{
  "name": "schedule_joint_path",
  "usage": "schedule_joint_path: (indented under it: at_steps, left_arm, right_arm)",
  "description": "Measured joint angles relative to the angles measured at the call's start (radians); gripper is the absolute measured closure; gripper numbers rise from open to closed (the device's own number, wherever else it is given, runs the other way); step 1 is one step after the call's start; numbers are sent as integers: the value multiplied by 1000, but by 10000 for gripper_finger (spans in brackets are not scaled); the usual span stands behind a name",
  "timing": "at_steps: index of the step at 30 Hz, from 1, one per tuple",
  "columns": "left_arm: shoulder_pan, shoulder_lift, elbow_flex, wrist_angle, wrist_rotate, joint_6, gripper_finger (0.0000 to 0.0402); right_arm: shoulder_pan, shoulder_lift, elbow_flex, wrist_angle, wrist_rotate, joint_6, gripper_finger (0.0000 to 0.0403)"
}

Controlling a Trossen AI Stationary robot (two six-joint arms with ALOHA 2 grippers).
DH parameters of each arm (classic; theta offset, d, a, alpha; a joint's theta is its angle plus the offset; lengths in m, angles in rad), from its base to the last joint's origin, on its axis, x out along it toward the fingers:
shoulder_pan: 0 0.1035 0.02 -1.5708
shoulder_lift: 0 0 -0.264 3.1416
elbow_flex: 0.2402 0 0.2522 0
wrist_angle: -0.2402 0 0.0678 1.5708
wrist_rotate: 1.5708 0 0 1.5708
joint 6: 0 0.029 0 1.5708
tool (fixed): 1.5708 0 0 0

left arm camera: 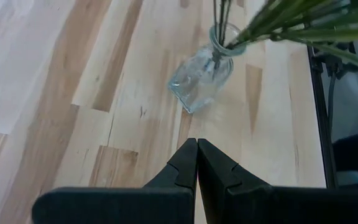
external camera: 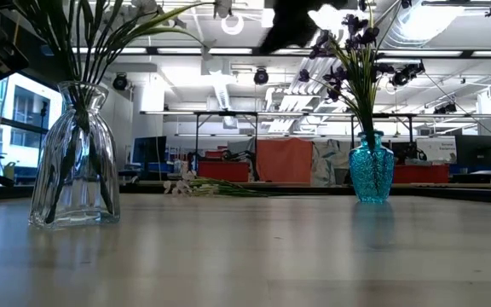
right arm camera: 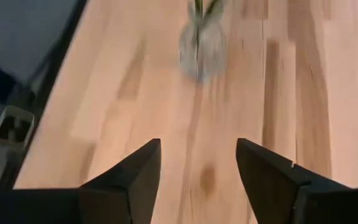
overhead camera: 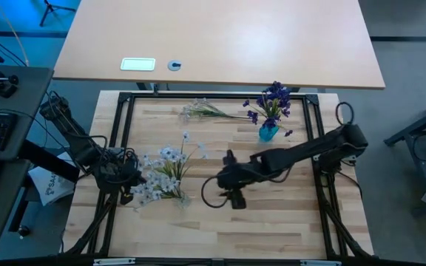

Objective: Sort flowers into vase by color
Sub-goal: Put the white flowers into the transparent vase

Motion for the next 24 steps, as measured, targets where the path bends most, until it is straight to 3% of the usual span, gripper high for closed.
schedule_joint_path:
  at_steps: [4, 9, 14, 20, 24]
  left_arm:
    - [9, -3, 0, -29, -26, -55, 401]
    - [82, -47, 0, -247, -49, -261, 401]
    - [144, -144, 0, -302, -89, -252, 401]
    - [269, -240, 0, -404, -178, -379, 401]
    - [363, -270, 0, -375, -193, -302, 401]
  right_arm:
    - [4, -50, 0, -147, 8, 23, 221]
    - [-3, -66, 0, -202, 15, 42, 243]
    - [-5, -64, 0, -192, 21, 65, 285]
    - [-9, -62, 0, -194, 46, 103, 391]
    - [-33, -62, 0, -165, 50, 156, 390]
